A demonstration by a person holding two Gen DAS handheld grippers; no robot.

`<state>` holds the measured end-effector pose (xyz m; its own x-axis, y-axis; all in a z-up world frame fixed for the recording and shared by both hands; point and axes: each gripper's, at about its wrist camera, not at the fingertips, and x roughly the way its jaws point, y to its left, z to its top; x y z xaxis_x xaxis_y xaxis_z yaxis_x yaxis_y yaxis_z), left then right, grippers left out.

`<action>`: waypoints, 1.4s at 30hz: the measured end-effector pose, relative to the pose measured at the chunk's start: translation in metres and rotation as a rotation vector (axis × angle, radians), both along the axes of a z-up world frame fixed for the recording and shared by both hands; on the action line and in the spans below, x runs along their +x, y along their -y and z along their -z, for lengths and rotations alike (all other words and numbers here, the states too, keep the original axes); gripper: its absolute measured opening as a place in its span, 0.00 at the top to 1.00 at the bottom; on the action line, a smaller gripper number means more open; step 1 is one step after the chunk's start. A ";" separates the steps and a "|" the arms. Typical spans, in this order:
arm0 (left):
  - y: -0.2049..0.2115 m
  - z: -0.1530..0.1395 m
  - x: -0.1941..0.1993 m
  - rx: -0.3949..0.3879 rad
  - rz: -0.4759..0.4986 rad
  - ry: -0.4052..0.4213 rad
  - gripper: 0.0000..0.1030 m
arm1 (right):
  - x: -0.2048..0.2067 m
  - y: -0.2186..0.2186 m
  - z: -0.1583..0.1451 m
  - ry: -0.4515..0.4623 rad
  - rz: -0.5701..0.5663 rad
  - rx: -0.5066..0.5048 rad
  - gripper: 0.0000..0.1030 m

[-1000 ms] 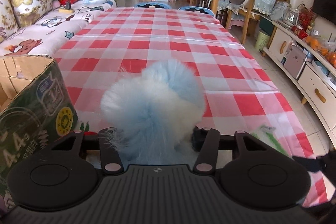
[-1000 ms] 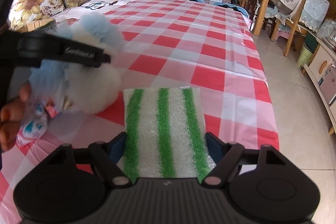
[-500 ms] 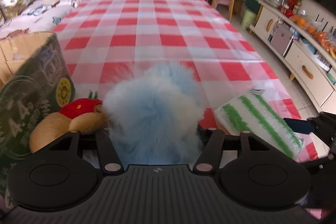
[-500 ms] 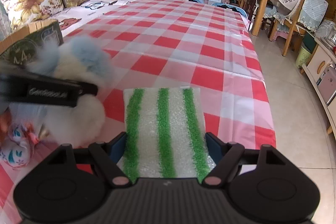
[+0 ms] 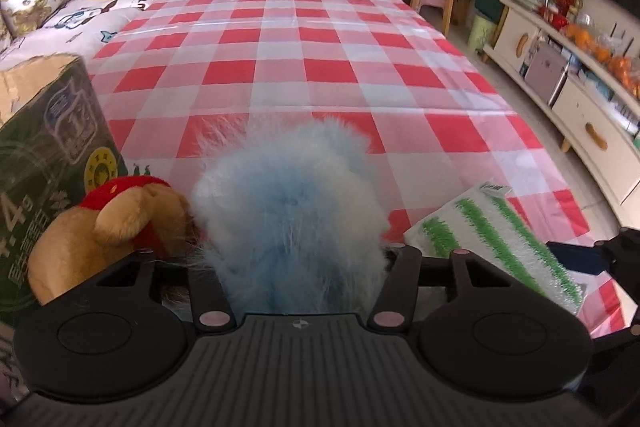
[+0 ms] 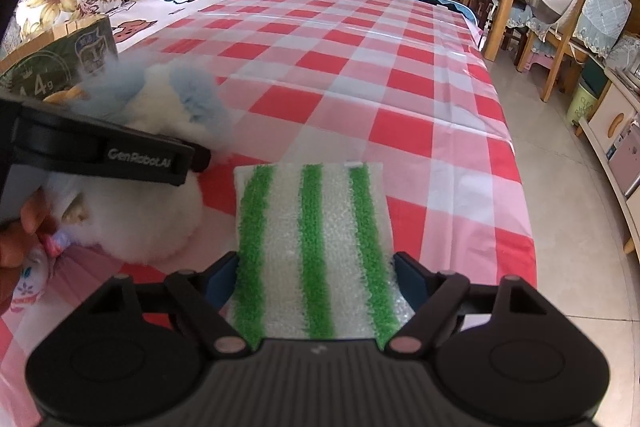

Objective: Organize soft objects
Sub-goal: 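Lift the sponge and fluffy plush with both tools and carry them toward the cardboard box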

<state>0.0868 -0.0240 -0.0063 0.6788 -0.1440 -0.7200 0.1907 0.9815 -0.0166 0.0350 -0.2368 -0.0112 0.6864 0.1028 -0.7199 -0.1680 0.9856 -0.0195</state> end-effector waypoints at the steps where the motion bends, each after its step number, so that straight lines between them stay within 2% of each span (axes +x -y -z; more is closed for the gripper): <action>1: -0.002 0.000 -0.002 -0.016 -0.006 0.002 0.38 | -0.001 0.000 -0.001 0.001 0.001 0.004 0.23; 7: -0.012 -0.011 -0.022 -0.080 -0.022 0.034 0.38 | -0.004 0.000 -0.011 0.023 0.014 0.025 0.25; 14: -0.022 -0.039 -0.052 -0.096 -0.027 0.126 0.38 | -0.010 -0.005 -0.023 0.050 0.016 0.031 0.25; 31: -0.043 -0.092 -0.093 -0.013 -0.040 0.313 0.38 | -0.022 -0.029 -0.064 0.160 0.034 0.050 0.26; 42: -0.073 -0.105 -0.098 0.008 -0.111 0.386 0.37 | -0.029 -0.066 -0.096 0.266 0.009 0.042 0.25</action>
